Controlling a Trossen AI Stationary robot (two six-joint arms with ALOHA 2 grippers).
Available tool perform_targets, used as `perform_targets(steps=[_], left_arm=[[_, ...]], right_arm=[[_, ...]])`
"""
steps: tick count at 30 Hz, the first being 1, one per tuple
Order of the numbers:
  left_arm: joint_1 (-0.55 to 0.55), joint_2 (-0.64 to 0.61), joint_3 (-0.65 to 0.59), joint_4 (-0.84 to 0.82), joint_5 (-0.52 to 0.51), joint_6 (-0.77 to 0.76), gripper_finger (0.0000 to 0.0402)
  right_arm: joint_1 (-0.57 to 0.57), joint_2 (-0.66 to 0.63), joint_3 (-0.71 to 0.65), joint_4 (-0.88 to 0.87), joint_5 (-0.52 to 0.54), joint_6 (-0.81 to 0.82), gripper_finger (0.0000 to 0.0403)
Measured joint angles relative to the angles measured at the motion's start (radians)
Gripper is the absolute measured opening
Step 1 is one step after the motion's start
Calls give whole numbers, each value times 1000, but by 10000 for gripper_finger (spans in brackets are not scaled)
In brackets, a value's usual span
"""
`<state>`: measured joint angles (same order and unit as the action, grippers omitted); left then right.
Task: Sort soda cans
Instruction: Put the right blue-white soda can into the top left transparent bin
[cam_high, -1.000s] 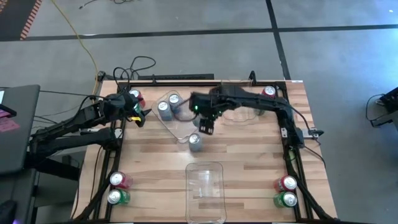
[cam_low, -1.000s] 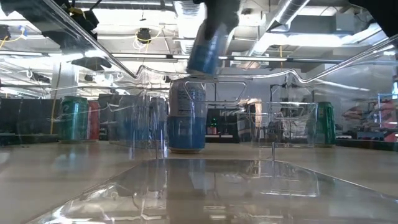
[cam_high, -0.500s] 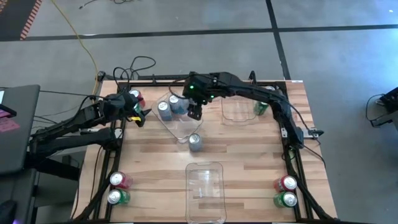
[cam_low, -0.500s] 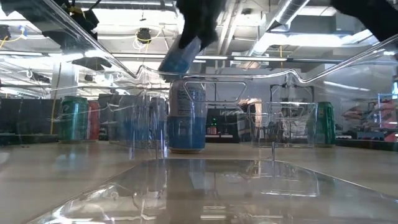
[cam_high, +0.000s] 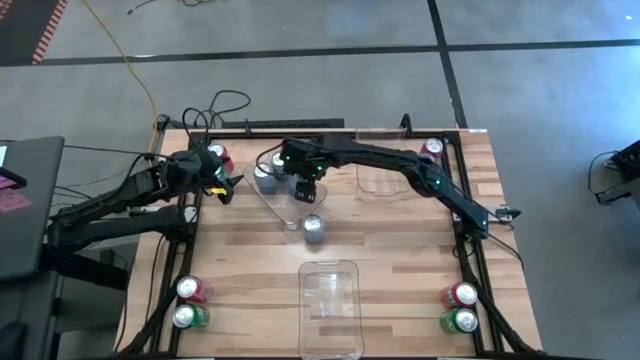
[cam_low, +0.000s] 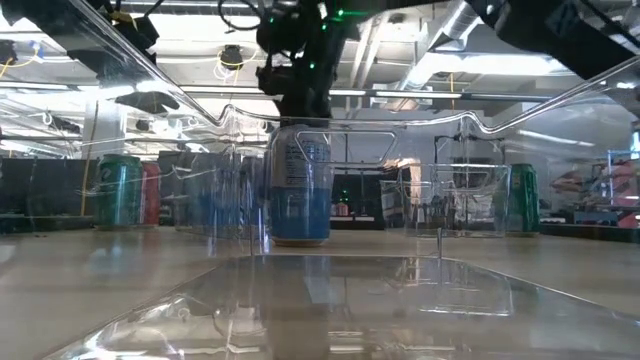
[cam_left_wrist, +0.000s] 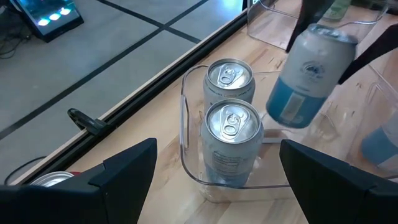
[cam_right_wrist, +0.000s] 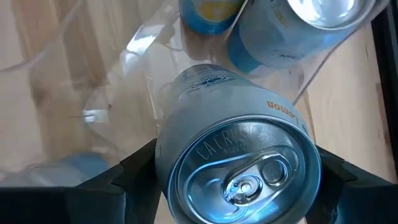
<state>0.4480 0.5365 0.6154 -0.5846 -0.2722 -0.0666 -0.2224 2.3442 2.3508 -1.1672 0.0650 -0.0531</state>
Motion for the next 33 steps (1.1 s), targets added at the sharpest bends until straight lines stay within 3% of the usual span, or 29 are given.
perform_targets(steps=[16,27,33], left_arm=[[0,0,0,-2,0,-6,333],[0,0,0,-2,-1,-2,333],[0,0,0,-1,-1,-2,333]], right_arm=[[-22,71,1,53,-1,-18,311],[-21,78,4,61,16,-34,362],[-21,78,4,79,22,-60,369]])
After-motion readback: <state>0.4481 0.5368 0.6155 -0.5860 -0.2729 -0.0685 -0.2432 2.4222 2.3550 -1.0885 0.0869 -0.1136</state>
